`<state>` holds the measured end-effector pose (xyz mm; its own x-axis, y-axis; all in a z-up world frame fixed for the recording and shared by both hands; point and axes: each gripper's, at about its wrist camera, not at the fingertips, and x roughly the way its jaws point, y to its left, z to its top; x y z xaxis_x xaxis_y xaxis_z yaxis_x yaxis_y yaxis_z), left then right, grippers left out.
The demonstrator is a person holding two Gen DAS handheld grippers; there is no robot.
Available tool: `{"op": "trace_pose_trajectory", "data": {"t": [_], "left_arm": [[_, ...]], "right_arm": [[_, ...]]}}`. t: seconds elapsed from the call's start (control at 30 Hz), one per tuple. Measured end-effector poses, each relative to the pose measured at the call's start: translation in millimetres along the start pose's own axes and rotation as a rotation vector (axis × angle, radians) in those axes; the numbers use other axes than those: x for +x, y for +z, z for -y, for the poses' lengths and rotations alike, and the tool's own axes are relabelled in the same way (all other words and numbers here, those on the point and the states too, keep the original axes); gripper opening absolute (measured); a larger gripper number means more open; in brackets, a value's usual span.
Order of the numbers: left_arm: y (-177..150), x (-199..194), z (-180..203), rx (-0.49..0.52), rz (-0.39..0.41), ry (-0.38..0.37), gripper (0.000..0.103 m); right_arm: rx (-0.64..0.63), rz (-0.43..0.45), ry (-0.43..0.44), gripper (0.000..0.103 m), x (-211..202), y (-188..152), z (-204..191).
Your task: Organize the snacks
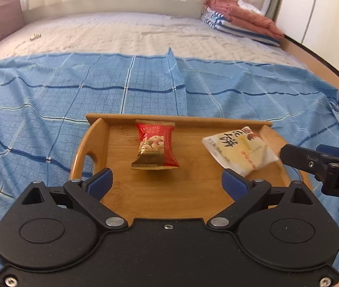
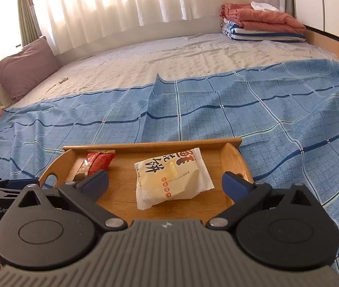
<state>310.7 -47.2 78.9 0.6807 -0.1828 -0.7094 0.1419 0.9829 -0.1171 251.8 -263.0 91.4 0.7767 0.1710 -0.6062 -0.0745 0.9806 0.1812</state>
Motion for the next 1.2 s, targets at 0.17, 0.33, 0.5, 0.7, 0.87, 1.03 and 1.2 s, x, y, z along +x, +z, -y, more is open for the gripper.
{"op": "trace_pose_trajectory", "data": {"t": [0.17, 0.33, 0.5, 0.7, 0.87, 1.03, 1.2], "left_arm": [[-29.1, -43.7, 3.5, 0.034, 0.046, -0.018, 0.100], [-64.2, -83.1, 3.1, 0.043, 0.099, -0.038, 0.101], [-101.2, -112.0, 0.6, 0.024, 0.127, -0.076, 0.101], [-141.7, -131.3, -2.5, 0.007, 0.134, -0.080, 0.101], [-169.5, -140.0, -2.1, 0.011, 0.153, -0.050, 0.101], [-192.0, -143.6, -1.1, 0.000, 0.155, -0.040, 0.101], [-211.9, -145.0, 2.3, 0.001, 0.149, -0.022, 0.101]], "right_arm": [[-0.048, 0.042, 0.026, 0.103, -39.9, -23.8, -11.9], [-0.063, 0.069, 0.034, 0.103, -72.8, -52.7, -17.7], [-0.082, 0.102, 0.024, 0.103, -97.0, -84.5, -23.0], [-0.056, 0.129, 0.010, 0.103, -117.1, -125.3, -21.4], [-0.028, 0.137, -0.029, 0.103, -127.5, -157.9, -13.1], [0.006, 0.140, -0.067, 0.103, -136.5, -184.4, -1.1], [0.020, 0.128, -0.092, 0.103, -142.2, -203.0, 5.5]]}}
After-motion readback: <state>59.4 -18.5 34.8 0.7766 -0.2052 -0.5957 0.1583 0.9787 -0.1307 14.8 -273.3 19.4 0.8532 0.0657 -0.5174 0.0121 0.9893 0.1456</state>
